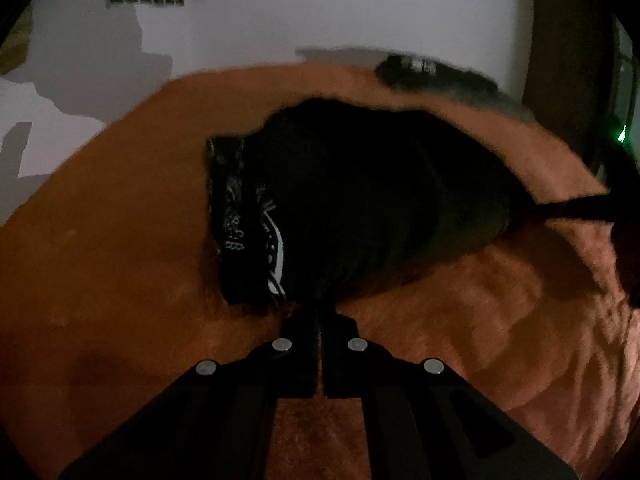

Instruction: Fold clothes

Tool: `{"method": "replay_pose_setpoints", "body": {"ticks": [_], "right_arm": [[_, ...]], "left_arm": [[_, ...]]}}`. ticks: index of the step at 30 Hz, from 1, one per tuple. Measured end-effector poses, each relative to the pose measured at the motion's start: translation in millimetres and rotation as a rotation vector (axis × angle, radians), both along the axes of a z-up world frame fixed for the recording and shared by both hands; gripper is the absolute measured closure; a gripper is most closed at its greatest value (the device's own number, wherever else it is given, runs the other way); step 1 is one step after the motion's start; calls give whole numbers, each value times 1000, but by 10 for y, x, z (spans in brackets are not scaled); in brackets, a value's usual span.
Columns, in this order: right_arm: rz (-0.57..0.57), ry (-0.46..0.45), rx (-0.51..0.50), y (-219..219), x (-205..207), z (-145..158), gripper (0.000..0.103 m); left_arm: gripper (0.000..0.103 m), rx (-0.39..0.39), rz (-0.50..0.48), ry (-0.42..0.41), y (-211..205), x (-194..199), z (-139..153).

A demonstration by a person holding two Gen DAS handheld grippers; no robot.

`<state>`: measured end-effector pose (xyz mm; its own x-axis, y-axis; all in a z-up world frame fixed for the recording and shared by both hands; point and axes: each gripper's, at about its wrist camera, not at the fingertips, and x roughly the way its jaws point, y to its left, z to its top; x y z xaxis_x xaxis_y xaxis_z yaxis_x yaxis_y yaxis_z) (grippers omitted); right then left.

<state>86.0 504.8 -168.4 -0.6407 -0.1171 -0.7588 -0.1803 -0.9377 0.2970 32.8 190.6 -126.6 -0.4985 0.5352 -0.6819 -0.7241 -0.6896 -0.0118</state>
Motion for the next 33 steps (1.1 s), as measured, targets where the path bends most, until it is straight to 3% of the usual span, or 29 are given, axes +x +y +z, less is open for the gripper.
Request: {"method": "replay_pose_setpoints", "body": {"ticks": [5,8,10,11,12,13,15,16,17,19,20,21,22,24,26,30,33], "right_arm": [[26,-22,34,-34,-14,5,102],[9,-50,38,-23,-31,-1,94],[10,-30,35,-28,2,45,77],[-1,-6,38,-23,39,87,62],[-11,7,34,-17,64,115,55],[-20,19,19,-1,87,137,55],[-19,38,-21,16,95,168,55],[-9,38,-28,12,72,163,55],[0,39,-35,8,51,158,55],[7,45,-90,29,3,118,68],[1,43,-138,53,-34,81,79],[-14,38,-165,75,-67,50,91],[-39,35,-198,112,-74,12,101],[-114,30,-277,220,-32,-62,102],[-186,34,-314,316,72,-111,102],[-196,-29,-212,317,113,-155,103],[-197,1,-143,239,126,82,103]], "left_arm": [[103,-49,17,-76,14,-111,-196],[102,-69,33,-82,9,-84,-201],[102,-79,31,-83,-13,-46,-158],[101,-65,16,-96,-31,-39,-119],[96,-51,2,-111,-49,-33,-80],[92,-21,0,-130,-81,-50,-40],[68,36,4,-162,-138,-89,16],[67,63,13,-180,-143,-117,14],[67,90,22,-198,-147,-146,13],[68,131,48,-240,-151,-215,-20],[74,148,71,-262,-153,-260,-49],[89,165,93,-284,-155,-304,-78],[94,165,112,-303,-153,-360,-127],[101,159,145,-334,-169,-436,-225],[101,147,173,-356,-206,-472,-321],[101,83,170,-300,-191,-363,-192],[100,64,130,-214,-173,-185,103]]}}
